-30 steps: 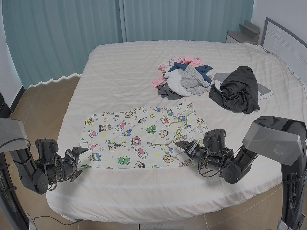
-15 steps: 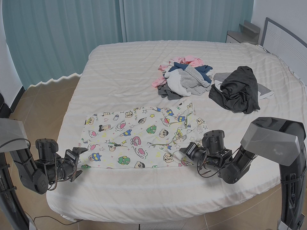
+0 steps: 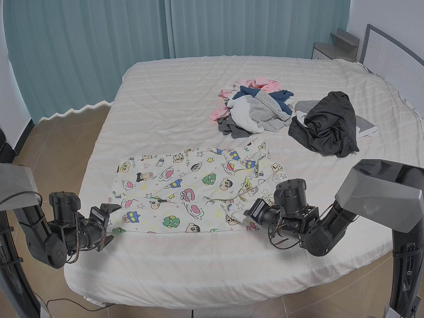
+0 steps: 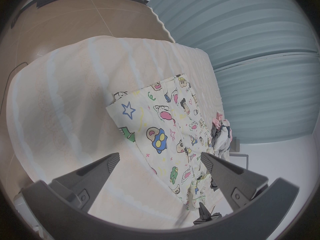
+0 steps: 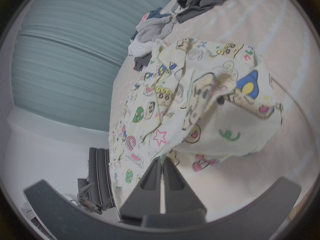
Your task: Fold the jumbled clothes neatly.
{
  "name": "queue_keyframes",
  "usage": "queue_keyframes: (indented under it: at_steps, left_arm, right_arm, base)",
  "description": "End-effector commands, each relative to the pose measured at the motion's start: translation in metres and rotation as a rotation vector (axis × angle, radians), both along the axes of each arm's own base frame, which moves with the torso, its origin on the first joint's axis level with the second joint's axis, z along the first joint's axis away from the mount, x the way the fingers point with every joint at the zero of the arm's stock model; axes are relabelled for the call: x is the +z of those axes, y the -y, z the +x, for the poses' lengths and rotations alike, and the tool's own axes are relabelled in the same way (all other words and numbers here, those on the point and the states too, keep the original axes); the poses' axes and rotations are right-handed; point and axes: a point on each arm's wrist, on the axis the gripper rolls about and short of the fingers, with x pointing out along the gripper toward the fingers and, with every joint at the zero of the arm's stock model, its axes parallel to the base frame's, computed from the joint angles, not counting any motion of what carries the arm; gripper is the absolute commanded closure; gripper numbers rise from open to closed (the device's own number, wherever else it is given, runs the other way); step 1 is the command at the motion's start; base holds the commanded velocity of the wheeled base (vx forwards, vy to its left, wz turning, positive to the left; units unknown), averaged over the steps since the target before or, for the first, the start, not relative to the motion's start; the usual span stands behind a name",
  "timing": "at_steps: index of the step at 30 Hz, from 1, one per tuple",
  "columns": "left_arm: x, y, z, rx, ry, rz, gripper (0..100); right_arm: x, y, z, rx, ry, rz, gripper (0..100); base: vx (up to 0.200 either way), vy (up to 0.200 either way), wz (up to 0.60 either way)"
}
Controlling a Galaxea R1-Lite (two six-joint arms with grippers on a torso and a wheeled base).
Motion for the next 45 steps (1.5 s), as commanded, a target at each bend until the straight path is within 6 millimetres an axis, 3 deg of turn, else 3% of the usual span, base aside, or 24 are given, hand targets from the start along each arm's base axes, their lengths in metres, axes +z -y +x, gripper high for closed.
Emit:
queue_keyframes:
  at_steps: [1, 16, 17, 25, 32, 39, 45]
  left_arm:
    - [0.0, 0.0, 0.0, 0.001, 0.002, 0.0, 0]
    - [0.0, 0.0, 0.0, 0.001, 0.002, 0.0, 0]
    - [0.0, 0.0, 0.0, 0.001, 0.002, 0.0, 0]
    - [0.0, -0.001, 0.0, 0.004, 0.0, 0.0, 0]
    - [0.0, 0.0, 0.001, 0.001, 0.003, 0.0, 0]
    - [0.0, 0.0, 0.0, 0.001, 0.002, 0.0, 0]
    - [0.0, 0.0, 0.0, 0.002, 0.002, 0.0, 0]
  right_arm:
    - [0.013, -0.01, -0.004, 0.029, 0.029, 0.013, 100]
    - [0.015, -0.019, -0.004, 0.031, -0.005, -0.057, 100]
    - [0.015, -0.02, -0.005, 0.034, -0.008, -0.058, 0]
    - [0.012, -0.013, -0.009, 0.021, -0.027, -0.07, 0]
    - [0.013, 0.012, -0.02, -0.02, -0.066, -0.089, 0]
    - [0.015, 0.033, -0.006, -0.109, -0.07, -0.044, 0]
    - [0.014, 0.034, -0.001, -0.137, -0.042, 0.004, 0]
  base:
    - [0.0, 0.0, 0.0]
    - [0.0, 0.0, 0.0]
    - [0.0, 0.0, 0.0]
    - [0.0, 0.0, 0.0]
    - [0.0, 0.0, 0.0]
    - [0.0, 0.0, 0.0]
    - [0.0, 0.0, 0.0]
